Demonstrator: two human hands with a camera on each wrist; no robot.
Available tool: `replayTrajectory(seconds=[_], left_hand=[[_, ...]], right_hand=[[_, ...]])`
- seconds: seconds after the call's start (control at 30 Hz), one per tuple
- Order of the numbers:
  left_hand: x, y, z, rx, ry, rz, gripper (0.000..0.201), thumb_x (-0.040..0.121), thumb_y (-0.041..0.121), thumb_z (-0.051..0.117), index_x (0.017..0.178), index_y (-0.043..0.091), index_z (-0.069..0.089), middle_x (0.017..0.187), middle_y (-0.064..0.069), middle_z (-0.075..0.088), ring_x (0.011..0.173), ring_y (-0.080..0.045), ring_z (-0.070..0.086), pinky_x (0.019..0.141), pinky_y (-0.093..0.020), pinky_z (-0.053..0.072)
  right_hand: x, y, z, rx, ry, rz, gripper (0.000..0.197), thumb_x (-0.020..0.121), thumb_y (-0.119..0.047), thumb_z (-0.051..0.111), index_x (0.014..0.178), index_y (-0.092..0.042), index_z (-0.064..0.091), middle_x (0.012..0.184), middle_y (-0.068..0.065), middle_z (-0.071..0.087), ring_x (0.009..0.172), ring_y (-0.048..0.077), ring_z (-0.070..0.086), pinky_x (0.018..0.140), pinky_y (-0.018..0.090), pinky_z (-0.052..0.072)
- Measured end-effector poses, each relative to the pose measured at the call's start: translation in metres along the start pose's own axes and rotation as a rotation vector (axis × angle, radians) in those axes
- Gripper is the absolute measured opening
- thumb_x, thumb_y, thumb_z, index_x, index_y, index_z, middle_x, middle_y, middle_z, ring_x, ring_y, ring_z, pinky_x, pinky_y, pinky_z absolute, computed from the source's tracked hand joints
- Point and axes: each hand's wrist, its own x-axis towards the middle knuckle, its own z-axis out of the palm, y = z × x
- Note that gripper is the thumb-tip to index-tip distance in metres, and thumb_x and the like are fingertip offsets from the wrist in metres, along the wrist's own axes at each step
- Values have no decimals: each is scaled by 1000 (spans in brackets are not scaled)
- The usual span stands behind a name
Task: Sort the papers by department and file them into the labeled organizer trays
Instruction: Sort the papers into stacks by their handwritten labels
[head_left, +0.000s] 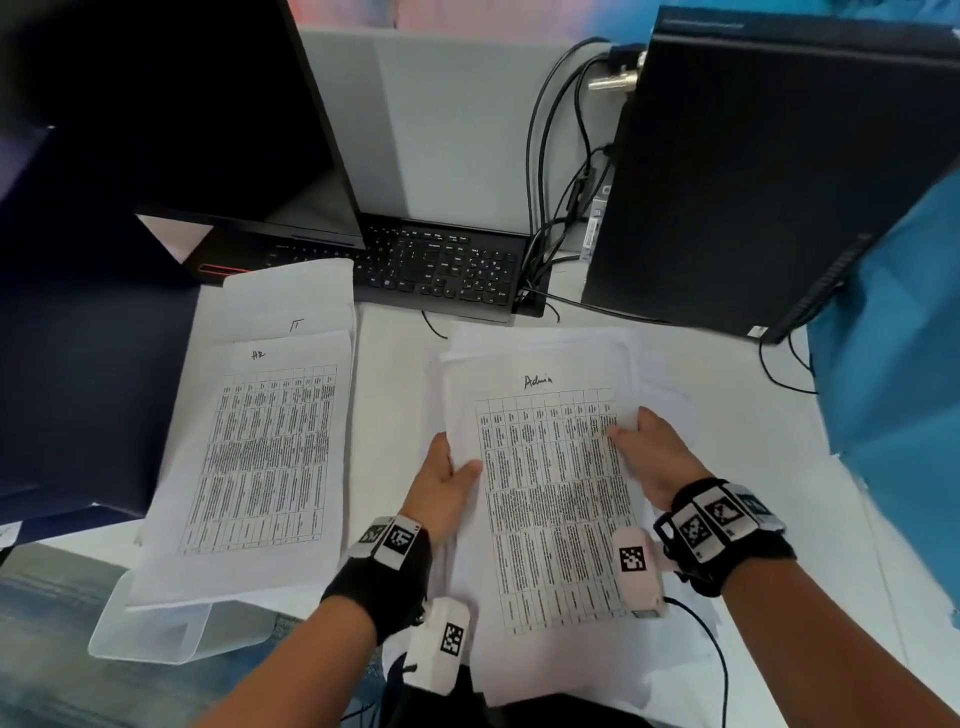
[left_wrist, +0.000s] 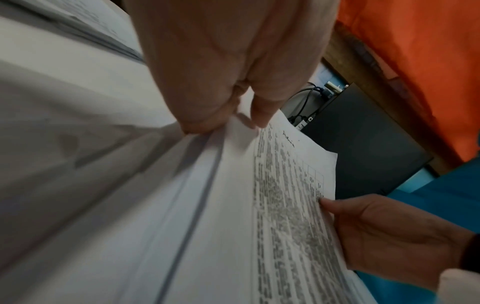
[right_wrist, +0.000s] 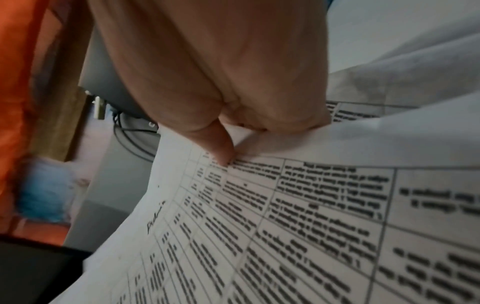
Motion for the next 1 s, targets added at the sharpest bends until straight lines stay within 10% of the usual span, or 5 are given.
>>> replayTrajectory(seconds=[0.23, 0.47, 0.57, 0.73, 1.0], left_hand=[[0, 20, -10, 26, 18, 53, 57, 95, 33, 51, 144, 15, 29, 150, -2, 36, 137, -15, 35, 116, -41, 28], [-17, 88, -26, -26, 313, 465, 14, 97, 26, 47, 91, 38, 50, 78, 5, 58, 64, -2, 51, 60, -14, 44], [-18, 97, -30, -75, 340, 497, 22, 96, 21, 49, 95, 43, 50, 88, 18, 62, 76, 14, 57, 71, -6, 47], [-7, 91, -29, -198, 301, 372, 43, 92, 24, 55, 131, 26, 39, 128, 2, 57, 118, -12, 55, 103, -39, 44], [2, 96, -44, -275, 253, 303, 36, 95, 23, 52, 130, 19, 45, 120, 9, 63, 114, -4, 57, 106, -37, 41]], right_hand=[[-30, -37, -1, 237, 107, -188, 20, 95, -13, 52, 114, -10, 58, 108, 5, 69, 90, 14, 66, 70, 27, 53], [-81, -93, 9, 257, 196, -663, 18, 96, -12, 52, 108, -26, 54, 98, -13, 65, 82, -4, 62, 76, 18, 52], [-89, -99, 15, 289, 178, -730, 21, 96, -11, 52, 112, -24, 49, 108, -10, 64, 97, -2, 61, 85, 19, 52], [-81, -90, 21, 269, 93, -601, 34, 93, 2, 48, 120, -18, 41, 109, -7, 63, 98, 1, 62, 87, 23, 51], [-73, -91, 30, 107, 106, -516, 16, 98, -7, 39, 113, -12, 41, 96, -10, 54, 85, -1, 56, 91, 31, 47]])
